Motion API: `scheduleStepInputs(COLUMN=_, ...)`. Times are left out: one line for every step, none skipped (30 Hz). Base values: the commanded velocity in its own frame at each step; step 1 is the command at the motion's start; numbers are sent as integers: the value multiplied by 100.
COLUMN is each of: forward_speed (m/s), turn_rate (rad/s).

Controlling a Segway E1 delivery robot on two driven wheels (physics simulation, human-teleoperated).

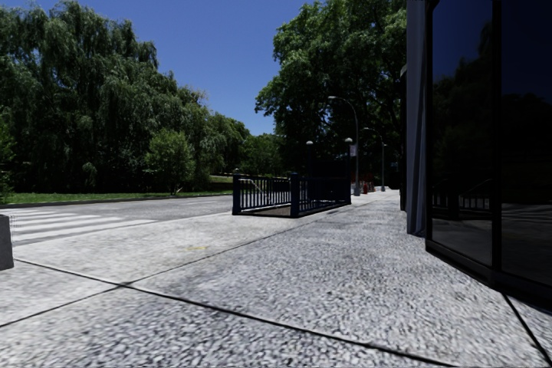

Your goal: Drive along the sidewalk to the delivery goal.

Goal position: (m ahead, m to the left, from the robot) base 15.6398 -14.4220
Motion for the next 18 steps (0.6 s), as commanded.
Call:
scheduleStepInputs(forward_speed=153, turn_rate=0)
scheduleStepInputs(forward_speed=153, turn_rate=0)
scheduleStepInputs(forward_speed=153, turn_rate=0)
scheduleStepInputs(forward_speed=153, turn_rate=0)
scheduleStepInputs(forward_speed=153, turn_rate=0)
scheduleStepInputs(forward_speed=153, turn_rate=0)
scheduleStepInputs(forward_speed=153, turn_rate=0)
scheduleStepInputs(forward_speed=153, turn_rate=0)
scheduleStepInputs(forward_speed=153, turn_rate=0)
scheduleStepInputs(forward_speed=153, turn_rate=0)
scheduleStepInputs(forward_speed=153, turn_rate=0)
scheduleStepInputs(forward_speed=153, turn_rate=0)
scheduleStepInputs(forward_speed=153, turn_rate=0)
scheduleStepInputs(forward_speed=153, turn_rate=0)
scheduleStepInputs(forward_speed=153, turn_rate=0)
scheduleStepInputs(forward_speed=153, turn_rate=0)
scheduleStepInputs(forward_speed=153, turn_rate=0)
scheduleStepInputs(forward_speed=153, turn_rate=0)
